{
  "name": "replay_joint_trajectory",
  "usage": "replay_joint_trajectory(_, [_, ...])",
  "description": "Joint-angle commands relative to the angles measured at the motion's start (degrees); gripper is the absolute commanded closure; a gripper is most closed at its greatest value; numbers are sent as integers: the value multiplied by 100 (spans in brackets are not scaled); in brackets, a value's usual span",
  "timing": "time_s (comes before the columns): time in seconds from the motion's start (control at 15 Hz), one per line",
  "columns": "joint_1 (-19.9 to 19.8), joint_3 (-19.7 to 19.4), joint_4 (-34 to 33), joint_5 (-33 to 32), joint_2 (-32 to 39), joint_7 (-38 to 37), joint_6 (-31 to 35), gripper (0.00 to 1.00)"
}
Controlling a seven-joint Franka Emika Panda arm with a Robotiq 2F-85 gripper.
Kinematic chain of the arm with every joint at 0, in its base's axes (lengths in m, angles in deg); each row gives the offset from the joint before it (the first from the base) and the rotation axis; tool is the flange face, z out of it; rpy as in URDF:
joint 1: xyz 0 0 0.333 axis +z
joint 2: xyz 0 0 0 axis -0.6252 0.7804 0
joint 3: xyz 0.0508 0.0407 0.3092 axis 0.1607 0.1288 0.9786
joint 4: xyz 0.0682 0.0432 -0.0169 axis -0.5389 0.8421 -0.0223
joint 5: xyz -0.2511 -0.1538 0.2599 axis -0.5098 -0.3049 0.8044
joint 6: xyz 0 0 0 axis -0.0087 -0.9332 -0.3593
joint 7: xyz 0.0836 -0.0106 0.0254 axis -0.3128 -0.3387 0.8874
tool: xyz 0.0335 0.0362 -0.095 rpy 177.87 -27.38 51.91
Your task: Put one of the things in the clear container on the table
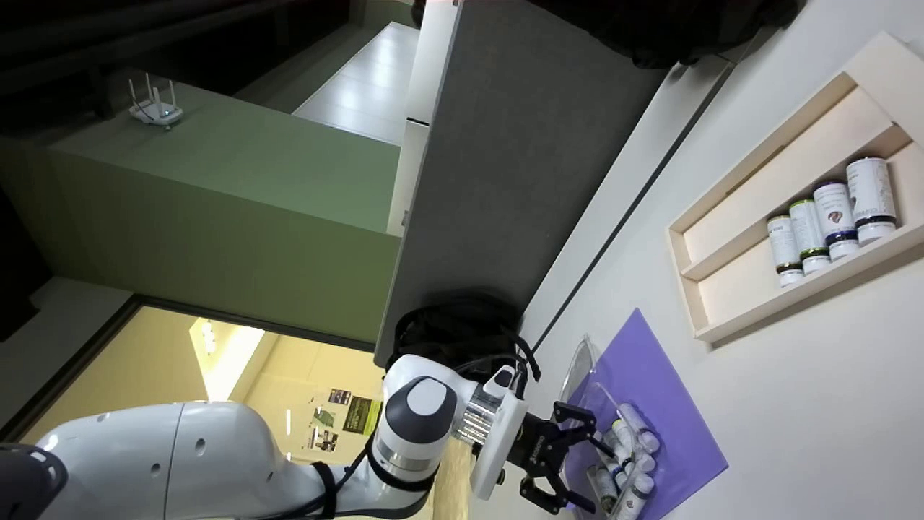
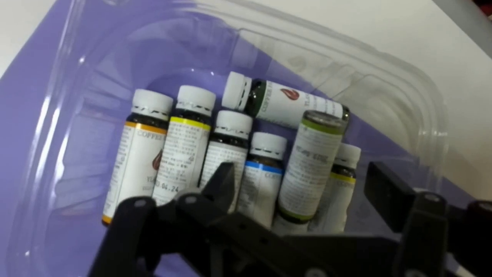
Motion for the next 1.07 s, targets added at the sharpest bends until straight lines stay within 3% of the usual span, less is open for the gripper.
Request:
replay_joint_trajectory(0.0, [-37,36,-95,-74,61,-126,-102,39])
replay_joint_trajectory(0.53, [-47,10,-202,-40,23,-182,-509,86])
replay_joint_trajectory(1.0, [-47,-177,153,-238,-786,-554,-803,88])
